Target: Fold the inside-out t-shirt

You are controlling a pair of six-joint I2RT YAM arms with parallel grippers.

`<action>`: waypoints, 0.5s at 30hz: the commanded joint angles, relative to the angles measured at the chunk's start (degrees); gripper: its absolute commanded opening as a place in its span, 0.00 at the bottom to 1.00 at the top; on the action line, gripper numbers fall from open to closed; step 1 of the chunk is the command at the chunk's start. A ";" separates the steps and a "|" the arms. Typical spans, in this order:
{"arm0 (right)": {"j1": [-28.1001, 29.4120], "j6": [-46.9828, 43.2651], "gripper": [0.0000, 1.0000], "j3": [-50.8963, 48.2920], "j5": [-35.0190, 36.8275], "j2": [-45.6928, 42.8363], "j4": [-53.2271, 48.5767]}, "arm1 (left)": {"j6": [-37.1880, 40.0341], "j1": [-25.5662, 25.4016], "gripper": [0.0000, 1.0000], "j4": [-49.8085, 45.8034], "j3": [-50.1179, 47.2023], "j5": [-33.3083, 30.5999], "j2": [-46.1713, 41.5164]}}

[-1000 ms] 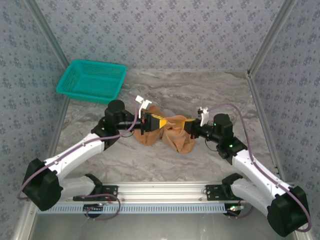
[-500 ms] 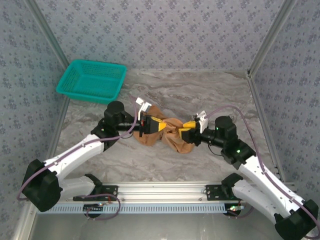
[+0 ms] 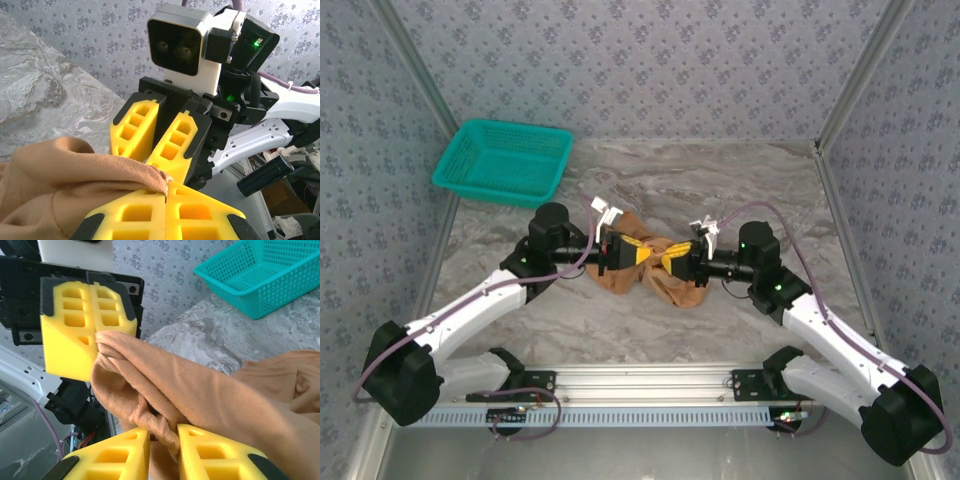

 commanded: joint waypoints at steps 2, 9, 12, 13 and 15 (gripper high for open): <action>-0.41 1.00 0.15 -0.31 -2.25 -1.60 1.76 | 1.63 0.21 0.00 -0.07 1.85 -0.62 -1.29; -0.71 -2.86 0.00 2.01 -0.72 -4.55 -6.68 | 2.72 0.78 0.00 -3.82 2.27 -5.15 -0.70; -0.79 -4.97 0.00 3.96 0.30 -6.01 -10.89 | 2.31 1.93 0.00 -7.40 2.94 -10.58 0.51; -0.79 -5.25 0.00 4.40 0.67 -6.17 -11.18 | 2.55 2.23 0.00 -8.85 3.25 -12.62 0.87; -0.66 -4.79 0.00 5.27 0.72 -5.85 -10.97 | 3.79 2.35 0.00 -15.20 5.34 -19.69 1.88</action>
